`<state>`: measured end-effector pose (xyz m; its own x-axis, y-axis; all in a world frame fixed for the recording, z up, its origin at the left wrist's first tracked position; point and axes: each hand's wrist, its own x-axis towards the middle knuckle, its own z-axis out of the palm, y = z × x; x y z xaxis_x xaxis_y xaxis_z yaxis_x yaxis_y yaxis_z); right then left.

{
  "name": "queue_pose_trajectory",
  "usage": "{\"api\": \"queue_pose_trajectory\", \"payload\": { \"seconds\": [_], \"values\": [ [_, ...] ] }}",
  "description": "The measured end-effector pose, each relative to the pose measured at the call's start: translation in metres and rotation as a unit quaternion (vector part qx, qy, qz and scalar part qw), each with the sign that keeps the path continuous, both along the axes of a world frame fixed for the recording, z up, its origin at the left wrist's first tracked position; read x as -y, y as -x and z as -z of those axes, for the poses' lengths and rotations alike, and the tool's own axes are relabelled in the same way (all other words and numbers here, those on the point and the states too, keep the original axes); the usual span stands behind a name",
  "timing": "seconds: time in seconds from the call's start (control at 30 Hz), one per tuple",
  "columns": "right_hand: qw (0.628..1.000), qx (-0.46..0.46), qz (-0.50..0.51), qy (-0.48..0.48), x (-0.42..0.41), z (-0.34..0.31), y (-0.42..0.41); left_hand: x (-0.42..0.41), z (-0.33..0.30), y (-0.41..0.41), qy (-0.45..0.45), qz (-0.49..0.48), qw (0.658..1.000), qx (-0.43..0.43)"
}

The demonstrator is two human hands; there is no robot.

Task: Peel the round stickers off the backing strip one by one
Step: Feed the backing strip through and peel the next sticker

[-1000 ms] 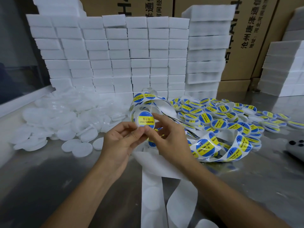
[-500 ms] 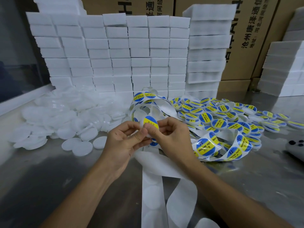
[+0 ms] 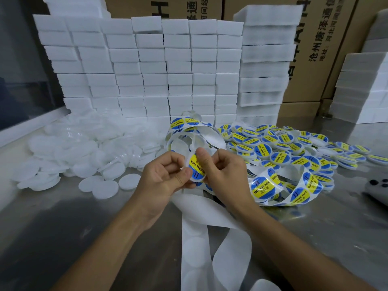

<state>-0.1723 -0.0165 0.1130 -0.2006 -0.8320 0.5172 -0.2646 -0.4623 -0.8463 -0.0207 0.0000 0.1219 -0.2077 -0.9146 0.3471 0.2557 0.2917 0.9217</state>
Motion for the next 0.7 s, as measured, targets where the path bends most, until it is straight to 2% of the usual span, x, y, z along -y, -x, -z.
{"api": "queue_pose_trajectory", "payload": {
  "seconds": [0.17,0.27,0.43,0.53,0.7],
  "values": [
    [0.997,0.014,-0.073,0.025,0.0030,0.0021,0.0007,0.0009,-0.0034,-0.0003,-0.019,-0.014,0.999,-0.049],
    [0.993,-0.020,-0.112,0.043,0.0039,0.0031,0.0019,0.0030,-0.0057,-0.0019,-0.035,-0.052,0.995,-0.079],
    [0.983,-0.096,-0.146,0.054,0.0044,0.0048,0.0027,0.0046,-0.0006,-0.0002,-0.047,-0.115,0.991,-0.044],
    [0.987,-0.047,-0.154,0.029,0.0039,0.0038,0.0007,0.0056,0.0029,0.0027,-0.047,-0.136,0.989,-0.029],
    [0.987,0.032,-0.158,0.017,0.0031,-0.0002,0.0007,0.0029,-0.0004,0.0045,-0.053,-0.098,0.992,-0.063]
  ]
}}
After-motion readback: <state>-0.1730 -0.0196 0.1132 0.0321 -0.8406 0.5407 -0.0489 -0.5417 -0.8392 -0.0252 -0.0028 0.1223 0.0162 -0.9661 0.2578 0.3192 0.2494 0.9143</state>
